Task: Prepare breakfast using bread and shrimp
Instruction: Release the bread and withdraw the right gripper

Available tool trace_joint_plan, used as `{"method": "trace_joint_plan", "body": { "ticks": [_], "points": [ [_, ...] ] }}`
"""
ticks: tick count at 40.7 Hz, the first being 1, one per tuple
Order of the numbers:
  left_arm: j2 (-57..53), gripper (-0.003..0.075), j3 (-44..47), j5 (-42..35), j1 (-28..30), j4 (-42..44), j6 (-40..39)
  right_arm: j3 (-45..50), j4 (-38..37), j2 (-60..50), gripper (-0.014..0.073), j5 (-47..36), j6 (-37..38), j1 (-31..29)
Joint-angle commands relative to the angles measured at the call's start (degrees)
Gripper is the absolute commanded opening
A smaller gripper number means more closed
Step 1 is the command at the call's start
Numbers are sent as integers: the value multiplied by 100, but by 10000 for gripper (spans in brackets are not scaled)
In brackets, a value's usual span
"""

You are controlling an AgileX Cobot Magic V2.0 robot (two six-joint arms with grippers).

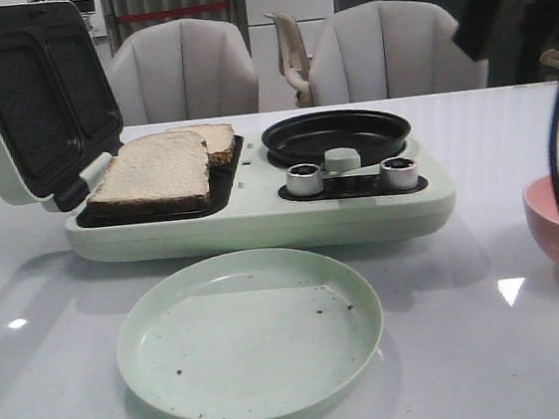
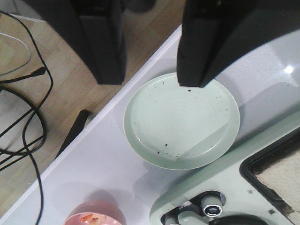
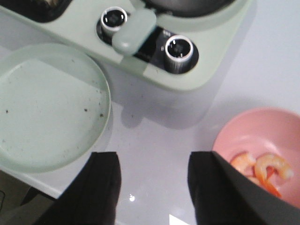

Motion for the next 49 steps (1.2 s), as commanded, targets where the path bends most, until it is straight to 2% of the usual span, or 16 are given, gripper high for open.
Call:
{"method": "trace_joint_plan", "body": {
  "ticks": [1, 8, 15, 27, 35, 40, 44, 49],
  "points": [
    [-25, 329, -150, -362, 2, -109, 0, 325, -108, -542, 442, -263, 94, -37],
    [-25, 329, -150, -362, 2, -97, 0, 936, -123, -1186, 442, -308, 94, -37],
    [141, 329, -368, -186, 2, -31, 0, 1111, -130, -1596, 442, -200, 90, -37],
    [1331, 329, -1283, 329, 2, 354, 0, 1111, -130, -1570, 442, -150, 90, -37],
    [2233, 329, -2010, 1180, 120, 1237, -803, 1111, -130, -1570, 442, -150, 90, -37],
    [2627, 328, -2259, 1368, 808, 1340, -906, 1111, -130, -1570, 442, -150, 90, -37],
    [2815, 321, -2335, 1354, 1648, 1328, -906, 1111, -130, -1570, 442, -150, 90, -37],
    [2997, 248, -2380, 1163, 2848, 1304, -906, 1111, -130, -1570, 442, -150, 90, -37]
  ]
}}
